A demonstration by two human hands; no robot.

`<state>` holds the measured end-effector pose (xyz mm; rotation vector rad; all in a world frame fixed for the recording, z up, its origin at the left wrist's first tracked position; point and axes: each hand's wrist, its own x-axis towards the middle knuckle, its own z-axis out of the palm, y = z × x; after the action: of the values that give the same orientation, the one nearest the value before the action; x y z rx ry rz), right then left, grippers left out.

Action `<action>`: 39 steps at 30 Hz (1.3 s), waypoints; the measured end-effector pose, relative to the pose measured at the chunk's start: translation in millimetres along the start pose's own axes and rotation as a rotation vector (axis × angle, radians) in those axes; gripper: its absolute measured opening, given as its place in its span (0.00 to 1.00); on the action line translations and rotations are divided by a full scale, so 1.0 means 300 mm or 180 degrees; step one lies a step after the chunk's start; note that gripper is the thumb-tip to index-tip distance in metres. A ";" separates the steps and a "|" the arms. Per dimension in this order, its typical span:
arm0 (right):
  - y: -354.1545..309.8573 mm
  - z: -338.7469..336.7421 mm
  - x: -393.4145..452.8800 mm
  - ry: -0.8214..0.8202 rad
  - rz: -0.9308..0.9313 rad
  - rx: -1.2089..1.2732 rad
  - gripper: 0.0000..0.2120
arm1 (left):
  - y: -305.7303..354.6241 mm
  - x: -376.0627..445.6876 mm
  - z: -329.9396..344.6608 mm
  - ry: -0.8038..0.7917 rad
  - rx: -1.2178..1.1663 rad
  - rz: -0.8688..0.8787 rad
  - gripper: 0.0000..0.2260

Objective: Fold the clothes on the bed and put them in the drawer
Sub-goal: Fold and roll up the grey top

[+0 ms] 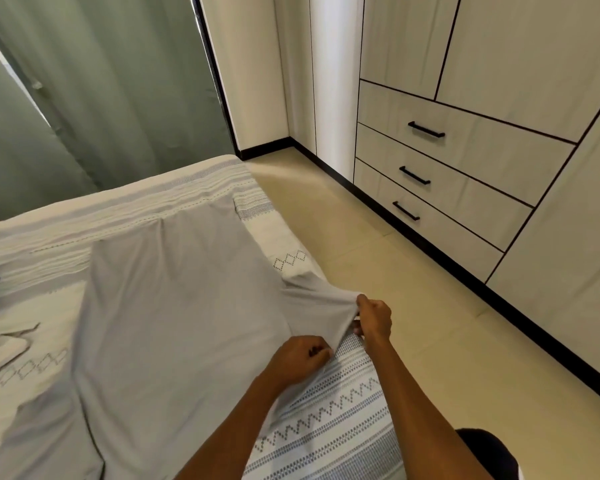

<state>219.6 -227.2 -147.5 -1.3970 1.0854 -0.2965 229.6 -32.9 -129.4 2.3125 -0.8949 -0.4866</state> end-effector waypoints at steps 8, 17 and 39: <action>-0.023 0.021 -0.090 0.0267 -0.1124 -0.1283 0.17 | -0.116 -0.007 -0.011 0.1081 0.0576 0.0098 0.16; 0.131 0.113 -0.243 -0.1366 -0.2891 -0.3644 0.38 | -0.224 -0.234 -0.044 0.0563 0.1430 -0.0850 0.43; 0.325 0.673 -1.029 -0.2631 -0.3961 -0.3111 0.24 | -0.722 -1.065 -0.570 0.1973 0.0354 -0.3403 0.20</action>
<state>169.7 151.0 -137.6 -2.6133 -0.5595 0.0034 197.6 387.4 -105.4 2.6402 0.6701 -0.0837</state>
